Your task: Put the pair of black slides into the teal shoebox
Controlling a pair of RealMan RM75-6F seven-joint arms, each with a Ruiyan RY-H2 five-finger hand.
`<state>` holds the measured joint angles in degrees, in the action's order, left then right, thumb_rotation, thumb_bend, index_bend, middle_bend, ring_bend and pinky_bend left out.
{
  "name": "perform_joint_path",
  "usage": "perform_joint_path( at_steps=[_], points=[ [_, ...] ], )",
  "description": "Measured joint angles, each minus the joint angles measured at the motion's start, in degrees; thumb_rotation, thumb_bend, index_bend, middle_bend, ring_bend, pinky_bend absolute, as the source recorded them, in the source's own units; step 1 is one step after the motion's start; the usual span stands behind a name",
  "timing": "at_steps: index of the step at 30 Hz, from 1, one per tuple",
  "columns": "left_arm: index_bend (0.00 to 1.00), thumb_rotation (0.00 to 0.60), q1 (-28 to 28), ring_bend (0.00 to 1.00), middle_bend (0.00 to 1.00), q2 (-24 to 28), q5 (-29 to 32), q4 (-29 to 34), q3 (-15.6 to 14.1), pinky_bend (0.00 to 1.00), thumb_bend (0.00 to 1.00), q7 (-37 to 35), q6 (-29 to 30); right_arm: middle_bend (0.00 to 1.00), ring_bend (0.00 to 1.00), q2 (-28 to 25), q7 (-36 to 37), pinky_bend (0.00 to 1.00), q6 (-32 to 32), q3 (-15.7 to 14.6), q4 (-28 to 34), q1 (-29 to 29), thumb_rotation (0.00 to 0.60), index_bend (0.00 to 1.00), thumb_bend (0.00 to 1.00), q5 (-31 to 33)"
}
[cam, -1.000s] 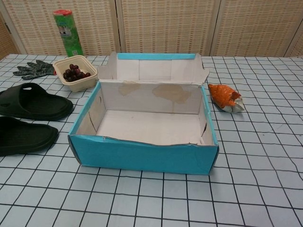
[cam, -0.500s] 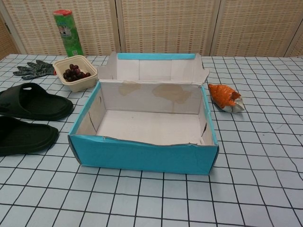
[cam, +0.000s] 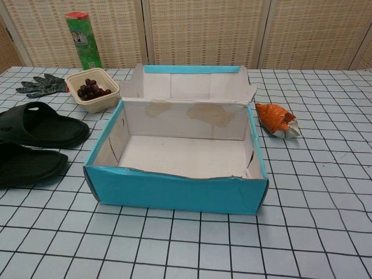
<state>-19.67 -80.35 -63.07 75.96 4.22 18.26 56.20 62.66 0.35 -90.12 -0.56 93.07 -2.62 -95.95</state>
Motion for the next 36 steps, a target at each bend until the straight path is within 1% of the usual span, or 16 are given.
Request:
perform_joint_path(
  at_steps=[1, 3, 4, 5, 6, 8, 10, 13, 19, 22, 25, 26, 28, 31, 34, 36],
  points=[
    [0.00, 0.600, 0.00, 0.05, 0.03, -0.20, -0.11, -0.29, 0.00, 0.15, 0.36, 0.06, 0.32, 0.00, 0.00, 0.01, -0.04, 0.00, 0.06, 0.00, 0.03, 0.01, 0.600, 0.00, 0.15, 0.06],
    [0.07, 0.600, 0.08, 0.17, 0.13, -0.79, -0.69, -1.23, -0.01, 0.18, 0.40, 0.09, 1.66, 0.00, 0.00, 0.01, -0.13, 0.00, 0.17, 0.03, 0.10, 0.01, 0.600, 0.00, 0.15, 0.13],
    [0.15, 0.600, 0.15, 0.26, 0.24, -1.07, -1.06, -1.70, 0.01, 0.21, 0.44, -0.02, 2.38, 0.00, 0.00, 0.01, -0.15, 0.00, 0.21, 0.01, 0.11, 0.01, 0.600, 0.00, 0.15, 0.12],
    [0.21, 0.600, 0.26, 0.30, 0.29, -1.42, -1.64, -2.30, 0.04, 0.23, 0.46, -0.32, 3.35, 0.00, 0.00, 0.01, -0.17, 0.00, 0.24, -0.01, 0.11, 0.02, 0.600, 0.00, 0.15, 0.11],
    [0.30, 0.600, 0.36, 0.39, 0.39, -1.63, -2.12, -2.73, 0.08, 0.28, 0.50, -0.63, 4.08, 0.00, 0.00, 0.05, -0.21, 0.00, 0.30, -0.01, 0.09, 0.00, 0.600, 0.00, 0.15, 0.10],
    [0.40, 0.600, 0.68, 0.51, 0.52, -2.03, -3.13, -3.65, 0.19, 0.35, 0.57, -1.49, 5.81, 0.00, 0.00, 0.01, -0.22, 0.00, 0.32, 0.00, 0.19, 0.00, 0.600, 0.00, 0.15, 0.08],
    [0.45, 0.600, 1.02, 0.56, 0.58, -2.30, -4.00, -4.40, 0.32, 0.40, 0.61, -2.43, 7.28, 0.00, 0.00, -0.05, -0.16, 0.00, 0.31, 0.00, 0.25, 0.04, 0.600, 0.00, 0.15, 0.11],
    [0.48, 0.600, 1.70, 0.59, 0.61, -2.53, -5.45, -5.64, 0.66, 0.42, 0.63, -4.48, 9.82, 0.00, 0.00, -0.11, -0.16, 0.00, 0.19, 0.03, 0.30, 0.16, 0.600, 0.00, 0.15, 0.16],
    [0.48, 0.600, 2.84, 0.59, 0.60, -1.72, -8.01, -5.96, 2.21, 0.42, 0.64, -7.78, 16.17, 0.00, 0.00, -0.07, -0.56, 0.00, 0.32, 0.00, 0.34, 0.20, 0.600, 0.00, 0.15, 0.10],
    [0.48, 0.600, 3.35, 0.59, 0.60, -0.18, -9.56, -3.93, 3.67, 0.42, 0.64, -9.18, 20.57, 0.00, 0.00, 0.01, -0.74, 0.00, 0.64, -0.07, 0.36, 0.10, 0.600, 0.00, 0.15, 0.05],
    [0.47, 0.600, 3.47, 0.59, 0.60, 1.93, -11.30, 0.32, 5.05, 0.42, 0.64, -9.90, 23.61, 0.00, 0.00, 0.10, -0.90, 0.00, 0.97, -0.15, 0.37, 0.00, 0.600, 0.00, 0.15, 0.01],
    [0.47, 0.600, 3.38, 0.58, 0.60, 3.00, -12.32, 3.01, 5.59, 0.42, 0.64, -10.15, 24.44, 0.00, 0.00, 0.13, -0.98, 0.00, 1.04, -0.16, 0.37, -0.02, 0.600, 0.00, 0.15, 0.01],
    [0.47, 0.600, 3.10, 0.58, 0.60, 4.07, -13.51, 6.01, 5.88, 0.43, 0.64, -10.37, 24.81, 0.00, 0.00, 0.23, -1.12, 0.00, 1.24, -0.21, 0.39, -0.09, 0.600, 0.00, 0.15, -0.04],
    [0.47, 0.600, 1.72, 0.58, 0.60, 6.14, -16.03, 12.76, 5.99, 0.46, 0.64, -10.43, 23.92, 0.00, 0.00, 0.36, -1.35, 0.00, 1.64, -0.33, 0.47, -0.22, 0.600, 0.00, 0.15, -0.14],
    [0.47, 0.600, -1.53, 0.58, 0.60, 7.49, -17.37, 19.45, 6.36, 0.49, 0.63, -8.96, 19.70, 0.00, 0.00, 0.42, -1.35, 0.00, 1.97, -0.43, 0.52, -0.32, 0.600, 0.00, 0.15, -0.10],
    [0.47, 0.600, -3.84, 0.58, 0.60, 7.64, -17.15, 21.67, 6.80, 0.51, 0.63, -7.67, 16.28, 0.00, 0.00, 0.40, -1.20, 0.00, 2.21, -0.42, 0.53, -0.39, 0.600, 0.00, 0.15, 0.09]
  ],
)
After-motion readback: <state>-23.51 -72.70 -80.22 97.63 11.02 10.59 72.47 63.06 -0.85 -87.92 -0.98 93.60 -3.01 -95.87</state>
